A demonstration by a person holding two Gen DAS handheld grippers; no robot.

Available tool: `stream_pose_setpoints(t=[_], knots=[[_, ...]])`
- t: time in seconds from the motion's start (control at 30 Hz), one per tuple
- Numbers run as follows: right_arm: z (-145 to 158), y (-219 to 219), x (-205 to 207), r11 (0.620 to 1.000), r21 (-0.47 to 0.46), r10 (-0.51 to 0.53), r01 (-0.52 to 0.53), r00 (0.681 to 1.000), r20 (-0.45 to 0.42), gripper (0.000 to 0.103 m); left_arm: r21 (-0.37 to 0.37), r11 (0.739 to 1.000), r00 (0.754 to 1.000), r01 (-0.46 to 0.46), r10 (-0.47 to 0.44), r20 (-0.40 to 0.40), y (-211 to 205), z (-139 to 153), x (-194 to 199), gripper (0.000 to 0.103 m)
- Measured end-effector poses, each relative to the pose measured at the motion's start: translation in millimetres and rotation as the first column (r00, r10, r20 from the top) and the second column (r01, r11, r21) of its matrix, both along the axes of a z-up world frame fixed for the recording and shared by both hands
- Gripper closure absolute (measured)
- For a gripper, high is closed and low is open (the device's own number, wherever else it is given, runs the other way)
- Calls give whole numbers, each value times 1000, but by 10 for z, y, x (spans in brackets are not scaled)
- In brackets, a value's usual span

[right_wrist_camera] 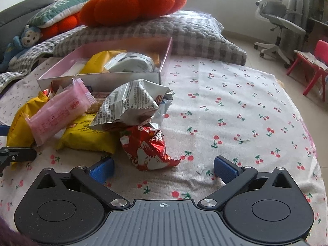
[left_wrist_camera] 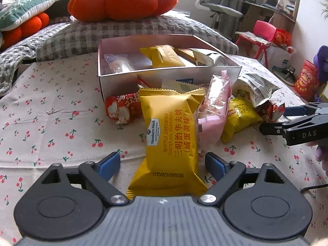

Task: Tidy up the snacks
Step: 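Grasp a yellow sandwich packet with the left tool while the right tool grasps red candy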

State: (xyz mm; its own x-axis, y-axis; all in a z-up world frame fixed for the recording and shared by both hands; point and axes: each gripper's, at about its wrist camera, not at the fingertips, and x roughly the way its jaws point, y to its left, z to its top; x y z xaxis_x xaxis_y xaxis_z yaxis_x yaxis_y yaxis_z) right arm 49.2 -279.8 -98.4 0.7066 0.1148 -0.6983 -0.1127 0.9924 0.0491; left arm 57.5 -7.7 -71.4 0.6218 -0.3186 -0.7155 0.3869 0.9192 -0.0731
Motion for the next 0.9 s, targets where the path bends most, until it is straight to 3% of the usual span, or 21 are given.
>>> stream_pose_setpoints(t=[0.1,0.37,0.57,0.77,0.9], knots=[[12,-2,39,1000,-2,14,-14,1000,-8,0,-15,1000,1000,-1,1,-4,26,15,7,22],[47,0,126,999,-8,31,-32,998,-54,0,-104,994,998,-43,39,-46,125,84,55,49],[60,-6,114,999,-5,43,-44,998,-45,3,-124,991,997,-48,41,-58,134,130,40,57],[115,4,105,999,21,49,-48,998,-30,24,-140,987,994,-80,69,-83,174,166,70,59],[134,26,94,998,23,62,-61,998,-22,47,-138,986,993,-88,76,-89,186,178,78,60]])
